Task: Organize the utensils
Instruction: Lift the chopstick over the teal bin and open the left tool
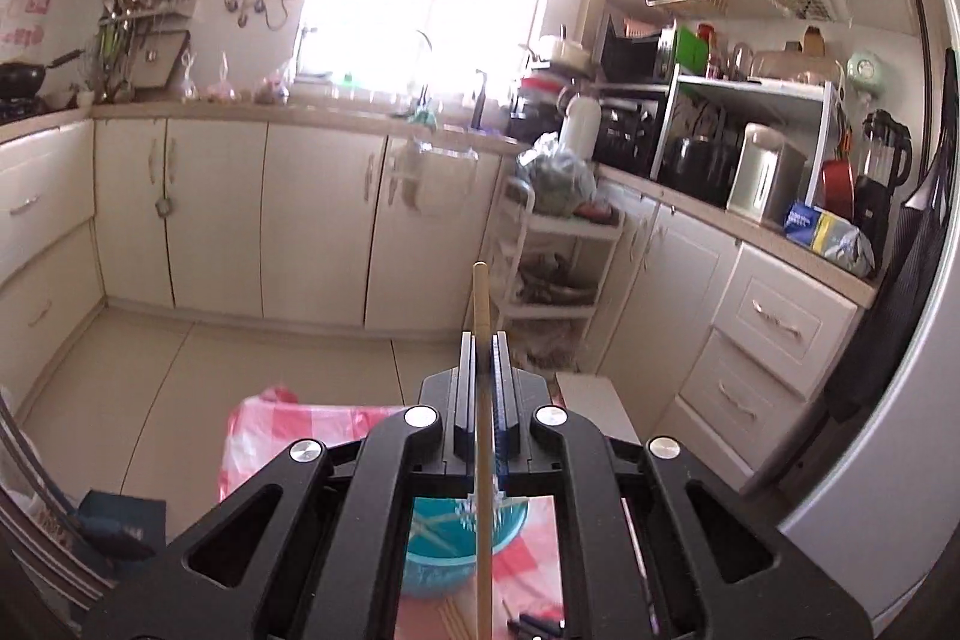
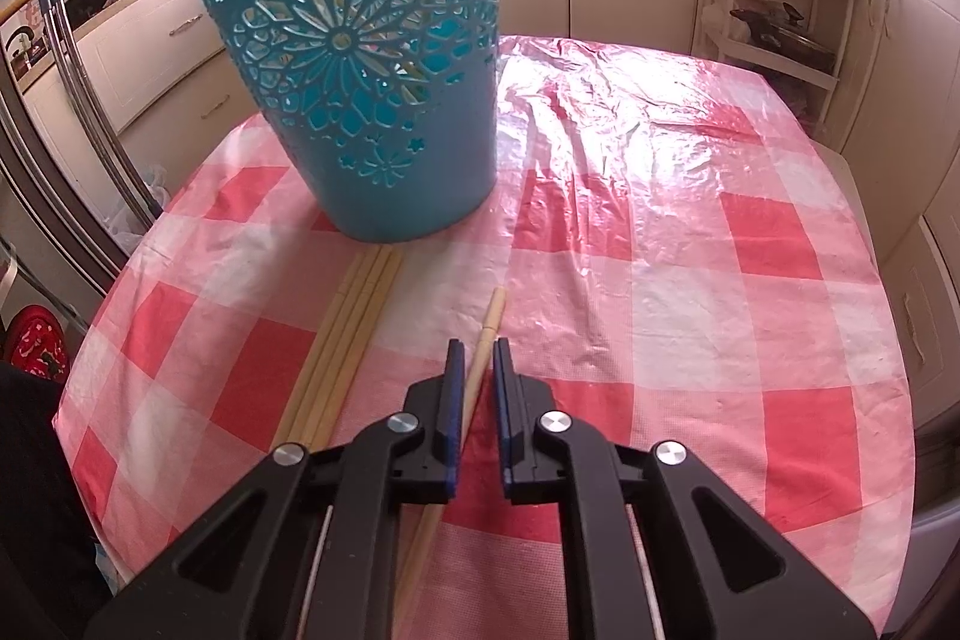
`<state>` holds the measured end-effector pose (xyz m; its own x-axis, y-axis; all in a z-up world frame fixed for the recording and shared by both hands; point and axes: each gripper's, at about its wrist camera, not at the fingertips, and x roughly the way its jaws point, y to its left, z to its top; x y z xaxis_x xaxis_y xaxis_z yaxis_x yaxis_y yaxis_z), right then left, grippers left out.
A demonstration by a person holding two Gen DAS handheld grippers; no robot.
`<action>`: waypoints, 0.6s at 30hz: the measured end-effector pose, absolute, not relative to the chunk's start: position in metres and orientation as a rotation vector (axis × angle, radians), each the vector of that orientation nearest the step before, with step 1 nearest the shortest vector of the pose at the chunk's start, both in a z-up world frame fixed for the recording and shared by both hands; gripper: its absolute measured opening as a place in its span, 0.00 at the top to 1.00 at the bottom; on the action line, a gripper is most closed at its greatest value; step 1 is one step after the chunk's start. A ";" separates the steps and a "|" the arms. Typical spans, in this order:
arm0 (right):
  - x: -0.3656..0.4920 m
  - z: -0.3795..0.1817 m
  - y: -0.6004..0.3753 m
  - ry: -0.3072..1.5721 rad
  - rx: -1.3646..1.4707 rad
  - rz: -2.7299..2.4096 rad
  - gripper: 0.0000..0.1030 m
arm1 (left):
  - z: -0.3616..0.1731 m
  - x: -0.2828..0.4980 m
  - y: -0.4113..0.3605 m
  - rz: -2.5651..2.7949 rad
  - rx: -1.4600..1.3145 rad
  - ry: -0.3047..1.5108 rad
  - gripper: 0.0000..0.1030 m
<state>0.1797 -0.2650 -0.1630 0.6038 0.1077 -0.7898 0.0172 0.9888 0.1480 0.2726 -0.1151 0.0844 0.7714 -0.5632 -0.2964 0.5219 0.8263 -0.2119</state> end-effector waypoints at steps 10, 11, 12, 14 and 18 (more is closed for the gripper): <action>0.180 -0.163 -0.268 0.924 0.158 0.062 0.90 | 0.056 0.333 -0.163 -0.401 -0.161 0.258 0.96; 0.181 -0.163 -0.268 0.925 0.159 0.063 0.90 | 0.048 0.339 -0.167 -0.389 -0.159 0.267 0.96; 0.181 -0.163 -0.268 0.925 0.161 0.064 0.90 | 0.040 0.343 -0.169 -0.379 -0.158 0.276 0.96; 0.181 -0.163 -0.268 0.926 0.165 0.067 0.90 | 0.023 0.350 -0.173 -0.354 -0.143 0.293 0.96; 0.182 -0.163 -0.267 0.926 0.163 0.067 0.90 | -0.009 0.357 -0.179 -0.334 -0.091 0.351 0.96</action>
